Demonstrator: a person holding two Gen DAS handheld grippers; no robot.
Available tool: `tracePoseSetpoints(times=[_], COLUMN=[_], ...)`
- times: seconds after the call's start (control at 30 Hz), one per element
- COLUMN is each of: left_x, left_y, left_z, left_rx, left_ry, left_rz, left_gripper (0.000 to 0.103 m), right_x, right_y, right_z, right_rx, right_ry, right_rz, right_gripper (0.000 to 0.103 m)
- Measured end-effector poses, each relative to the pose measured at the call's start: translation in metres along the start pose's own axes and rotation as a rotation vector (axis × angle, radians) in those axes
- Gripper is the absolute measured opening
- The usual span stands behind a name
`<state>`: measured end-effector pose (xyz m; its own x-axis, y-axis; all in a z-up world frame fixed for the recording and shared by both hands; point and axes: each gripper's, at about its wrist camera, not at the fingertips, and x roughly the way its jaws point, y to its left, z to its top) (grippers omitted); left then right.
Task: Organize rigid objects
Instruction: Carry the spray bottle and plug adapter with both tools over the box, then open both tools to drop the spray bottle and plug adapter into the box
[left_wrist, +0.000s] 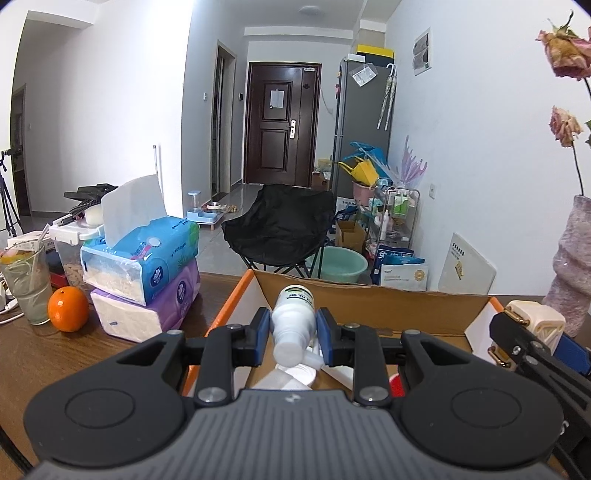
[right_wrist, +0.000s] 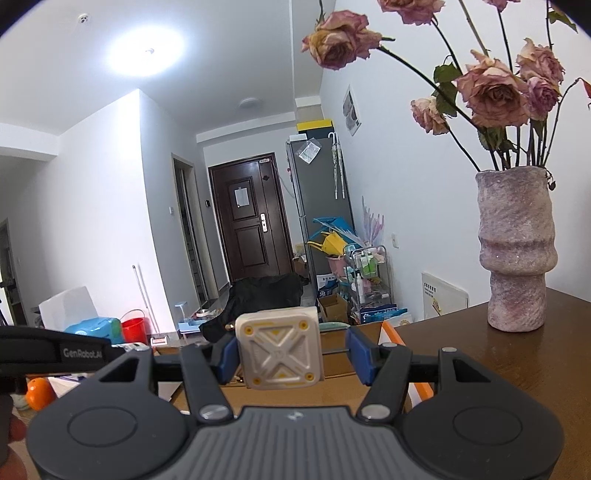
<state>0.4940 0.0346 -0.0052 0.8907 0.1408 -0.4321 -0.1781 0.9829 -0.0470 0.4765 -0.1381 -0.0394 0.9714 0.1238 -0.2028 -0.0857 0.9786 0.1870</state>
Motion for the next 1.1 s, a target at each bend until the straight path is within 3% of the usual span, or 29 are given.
tracePoseSetpoints(times=[0.53, 0.57, 0.6, 0.63, 0.67, 0.7, 0.73, 0.77, 1.1], left_x=[0.028, 0.027, 0.028, 0.028, 0.027, 0.026, 0.025, 0.025, 0.028], left_y=[0.001, 0.001, 0.001, 0.002, 0.004, 0.004, 0.005, 0.005, 0.010], left_z=[0.000, 0.000, 0.000, 0.000, 0.000, 0.001, 0.001, 0.002, 0.003], left_rx=[0.040, 0.043, 0.038, 0.032, 0.025, 0.024, 0.025, 0.023, -0.006], left_ry=[0.037, 0.036, 0.039, 0.039, 0.032, 0.018, 0.014, 0.015, 0.050], left_rz=[0.022, 0.029, 0.032, 0.036, 0.049, 0.064, 0.073, 0.078, 0.095], left_gripper=[0.030, 0.038, 0.061, 0.073, 0.091, 0.097, 0.099, 0.103, 0.103], right_x=[0.023, 0.025, 0.028, 0.029, 0.030, 0.030, 0.029, 0.027, 0.028], right_y=[0.003, 0.004, 0.004, 0.003, 0.003, 0.002, 0.001, 0.000, -0.003], right_z=[-0.005, -0.005, -0.005, -0.005, -0.006, -0.006, -0.005, -0.005, -0.005], right_rx=[-0.059, -0.068, -0.072, -0.071, -0.074, -0.073, -0.068, -0.064, -0.065], right_ry=[0.073, 0.094, 0.118, 0.134, 0.145, 0.148, 0.142, 0.133, 0.153], right_rz=[-0.009, -0.016, -0.022, -0.031, -0.038, -0.054, -0.071, -0.081, -0.089], right_gripper=[0.059, 0.059, 0.059, 0.064, 0.077, 0.085, 0.097, 0.102, 0.103])
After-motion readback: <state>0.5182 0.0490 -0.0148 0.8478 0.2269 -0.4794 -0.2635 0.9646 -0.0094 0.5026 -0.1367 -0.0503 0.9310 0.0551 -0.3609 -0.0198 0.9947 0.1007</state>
